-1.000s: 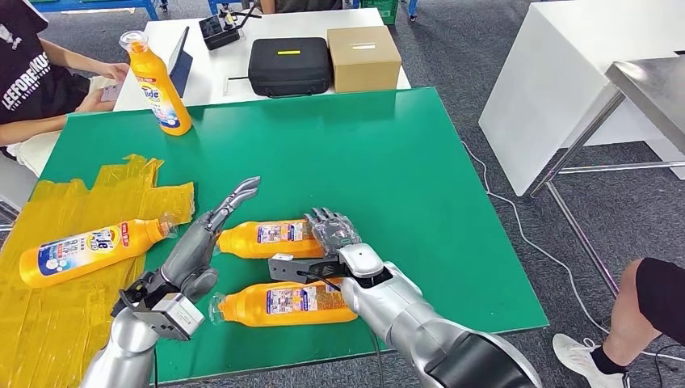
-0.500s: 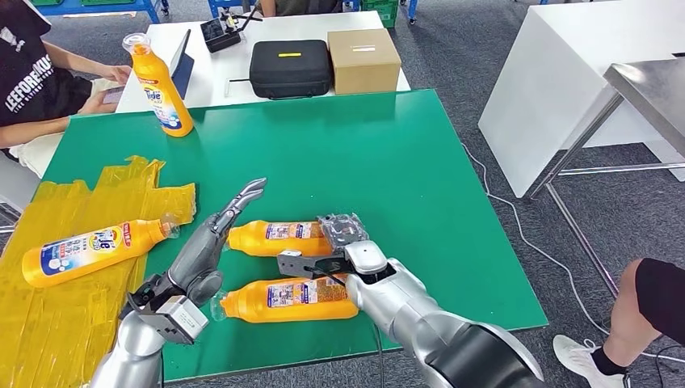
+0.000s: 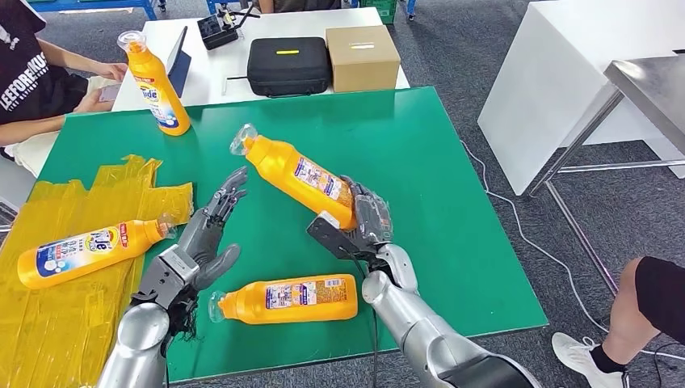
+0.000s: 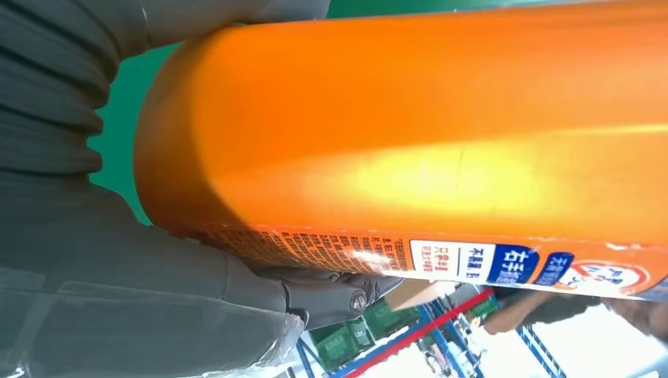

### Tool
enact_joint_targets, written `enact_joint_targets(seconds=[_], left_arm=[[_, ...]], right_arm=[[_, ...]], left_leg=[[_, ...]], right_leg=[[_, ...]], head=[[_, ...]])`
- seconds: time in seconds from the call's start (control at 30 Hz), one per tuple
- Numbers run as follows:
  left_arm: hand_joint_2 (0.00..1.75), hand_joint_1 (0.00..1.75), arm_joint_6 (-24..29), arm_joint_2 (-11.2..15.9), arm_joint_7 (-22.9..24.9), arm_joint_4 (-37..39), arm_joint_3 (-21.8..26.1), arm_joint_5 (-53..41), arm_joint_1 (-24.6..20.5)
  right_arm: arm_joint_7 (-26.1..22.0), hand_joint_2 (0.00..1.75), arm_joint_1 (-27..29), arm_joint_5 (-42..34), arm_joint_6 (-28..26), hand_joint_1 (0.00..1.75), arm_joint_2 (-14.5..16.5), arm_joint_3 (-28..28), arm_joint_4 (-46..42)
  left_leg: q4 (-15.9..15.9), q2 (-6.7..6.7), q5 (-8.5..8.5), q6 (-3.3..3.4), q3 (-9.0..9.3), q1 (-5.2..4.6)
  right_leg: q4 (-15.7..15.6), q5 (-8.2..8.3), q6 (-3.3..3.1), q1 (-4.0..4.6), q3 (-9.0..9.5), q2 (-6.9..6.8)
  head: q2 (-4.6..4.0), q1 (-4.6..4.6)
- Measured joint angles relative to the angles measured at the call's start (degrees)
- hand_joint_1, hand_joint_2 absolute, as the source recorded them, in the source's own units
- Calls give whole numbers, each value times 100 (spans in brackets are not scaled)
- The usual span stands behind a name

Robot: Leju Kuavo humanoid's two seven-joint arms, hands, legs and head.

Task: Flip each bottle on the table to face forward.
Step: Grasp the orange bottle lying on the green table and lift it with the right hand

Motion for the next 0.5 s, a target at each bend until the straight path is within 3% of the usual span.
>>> enact_joint_targets(seconds=[0.1, 0.2, 0.5], left_arm=[[175, 0, 49, -54, 117, 198, 74, 342, -73], [175, 0, 101, -102, 155, 524, 113, 689, -200], [175, 0, 176, -315, 384, 1506, 174, 1894, -572]], right_arm=[[-887, 175, 190, -842, 126, 175, 83, -143, -359], [-1461, 175, 479, -1579, 384, 175, 178, -179, -926], [-1659, 175, 986, -2317, 565, 175, 313, 129, -2190]], left_leg=[[0, -1, 0, 0, -1, 0], [0, -5, 0, 0, -3, 0], [0, -2, 0, 0, -9, 0]], right_leg=[[-1, 0, 0, 1, -2, -1], [0, -1, -1, 2, -3, -3], [0, 0, -1, 0, -6, -2]], head=[[-1, -1], [-1, 0], [-1, 0]])
